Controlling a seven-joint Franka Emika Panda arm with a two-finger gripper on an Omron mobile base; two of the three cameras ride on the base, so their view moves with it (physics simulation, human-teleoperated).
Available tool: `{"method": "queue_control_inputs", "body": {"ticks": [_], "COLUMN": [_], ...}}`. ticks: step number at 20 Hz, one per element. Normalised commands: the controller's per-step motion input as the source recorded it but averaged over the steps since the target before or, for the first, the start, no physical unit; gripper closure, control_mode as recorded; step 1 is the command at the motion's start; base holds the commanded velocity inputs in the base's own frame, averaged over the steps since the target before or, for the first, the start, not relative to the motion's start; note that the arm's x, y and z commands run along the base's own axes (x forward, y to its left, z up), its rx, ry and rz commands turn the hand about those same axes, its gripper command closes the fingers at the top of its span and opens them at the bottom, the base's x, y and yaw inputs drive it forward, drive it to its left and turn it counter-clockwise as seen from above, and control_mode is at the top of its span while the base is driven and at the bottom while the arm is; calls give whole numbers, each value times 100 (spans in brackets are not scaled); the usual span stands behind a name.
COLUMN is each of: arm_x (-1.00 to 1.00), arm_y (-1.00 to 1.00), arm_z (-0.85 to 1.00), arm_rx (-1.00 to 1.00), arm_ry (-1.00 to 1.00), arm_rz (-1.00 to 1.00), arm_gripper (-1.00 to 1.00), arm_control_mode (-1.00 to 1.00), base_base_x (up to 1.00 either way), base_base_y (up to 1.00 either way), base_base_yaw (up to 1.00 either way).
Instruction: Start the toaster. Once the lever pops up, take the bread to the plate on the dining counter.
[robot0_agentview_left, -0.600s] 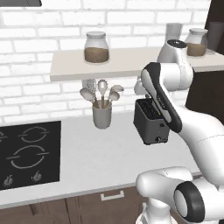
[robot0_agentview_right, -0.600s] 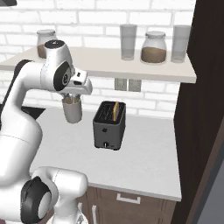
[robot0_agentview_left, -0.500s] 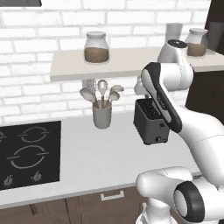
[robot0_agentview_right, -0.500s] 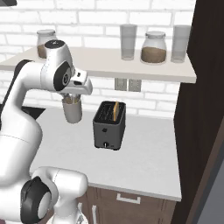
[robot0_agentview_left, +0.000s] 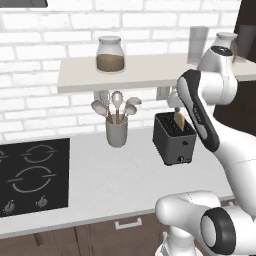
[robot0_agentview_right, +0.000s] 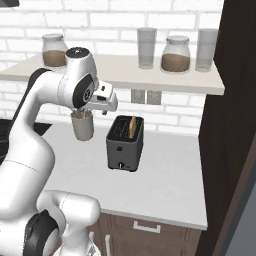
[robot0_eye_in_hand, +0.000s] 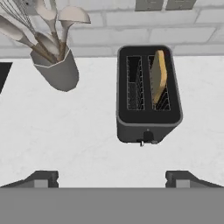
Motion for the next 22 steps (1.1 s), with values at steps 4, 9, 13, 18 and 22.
{"method": "queue_control_inputs", "body": {"ticks": [4, 9, 13, 18, 22], "arm_x": [-9, -8, -1, 0, 11], "arm_y": [-31, -23, -34, -47, -9], "arm_z": [0, 0, 0, -8, -29], "arm_rx": [2, 0, 0, 2, -4], "arm_ry": [-4, 0, 0, 0, 13], "arm_rz": [0, 0, -3, -11, -15], "arm_gripper": [-100, 100, 100, 100, 100], "arm_control_mode": [-100, -100, -100, -100, -100], "base_base_x": [0, 0, 0, 0, 0], "base_base_y": [0, 0, 0, 0, 0], "base_base_yaw": [0, 0, 0, 0, 0]}}
